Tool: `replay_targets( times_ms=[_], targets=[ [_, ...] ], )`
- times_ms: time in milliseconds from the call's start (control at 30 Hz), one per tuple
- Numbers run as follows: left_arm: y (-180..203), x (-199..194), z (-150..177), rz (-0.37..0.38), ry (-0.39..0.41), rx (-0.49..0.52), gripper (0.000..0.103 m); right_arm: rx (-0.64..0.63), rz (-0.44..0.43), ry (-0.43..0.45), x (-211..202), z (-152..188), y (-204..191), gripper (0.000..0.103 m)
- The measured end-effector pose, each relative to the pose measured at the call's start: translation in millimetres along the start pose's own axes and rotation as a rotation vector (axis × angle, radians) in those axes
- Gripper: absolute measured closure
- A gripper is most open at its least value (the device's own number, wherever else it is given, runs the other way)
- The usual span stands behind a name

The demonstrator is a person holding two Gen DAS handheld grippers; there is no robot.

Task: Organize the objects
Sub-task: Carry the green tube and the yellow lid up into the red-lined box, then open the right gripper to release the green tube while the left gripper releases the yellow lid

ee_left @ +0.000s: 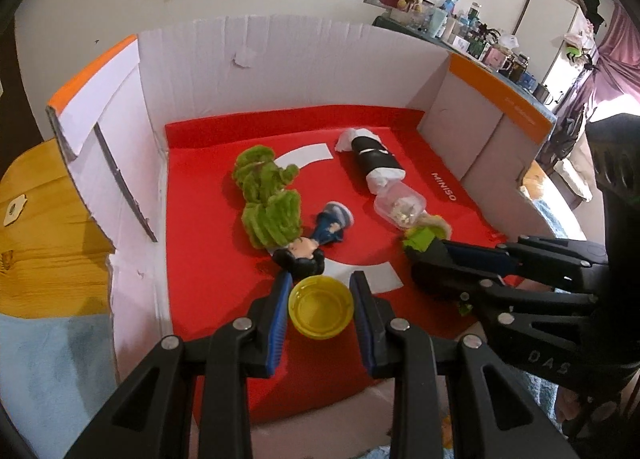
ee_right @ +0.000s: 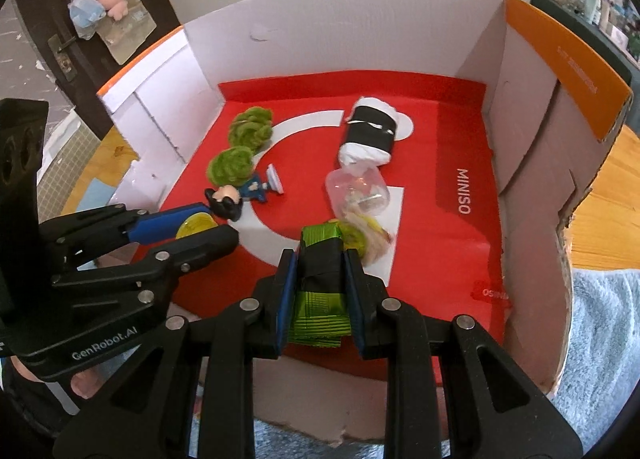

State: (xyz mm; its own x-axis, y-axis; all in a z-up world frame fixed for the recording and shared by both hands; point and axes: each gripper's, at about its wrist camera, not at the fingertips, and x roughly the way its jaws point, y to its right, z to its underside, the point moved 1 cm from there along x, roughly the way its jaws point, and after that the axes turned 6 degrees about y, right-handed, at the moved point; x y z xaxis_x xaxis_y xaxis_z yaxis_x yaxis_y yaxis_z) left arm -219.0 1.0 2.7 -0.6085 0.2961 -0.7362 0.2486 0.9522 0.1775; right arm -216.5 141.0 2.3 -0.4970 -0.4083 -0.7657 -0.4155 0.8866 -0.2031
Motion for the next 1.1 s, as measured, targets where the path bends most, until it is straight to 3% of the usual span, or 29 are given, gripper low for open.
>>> replay_targets(
  times_ms=[500,1100],
  targets=[
    [-3.5,7.8,-7.1,-0.007,0.004,-0.008,0.072,0.019,0.058,0.030,2.1,-5.4,8.7,0.080],
    [-5.6,13.3,-13.7,-0.008,0.004,-0.015,0.071,0.030,0.055,0.037,5.6,-11.6,10.9,0.080]
  ],
)
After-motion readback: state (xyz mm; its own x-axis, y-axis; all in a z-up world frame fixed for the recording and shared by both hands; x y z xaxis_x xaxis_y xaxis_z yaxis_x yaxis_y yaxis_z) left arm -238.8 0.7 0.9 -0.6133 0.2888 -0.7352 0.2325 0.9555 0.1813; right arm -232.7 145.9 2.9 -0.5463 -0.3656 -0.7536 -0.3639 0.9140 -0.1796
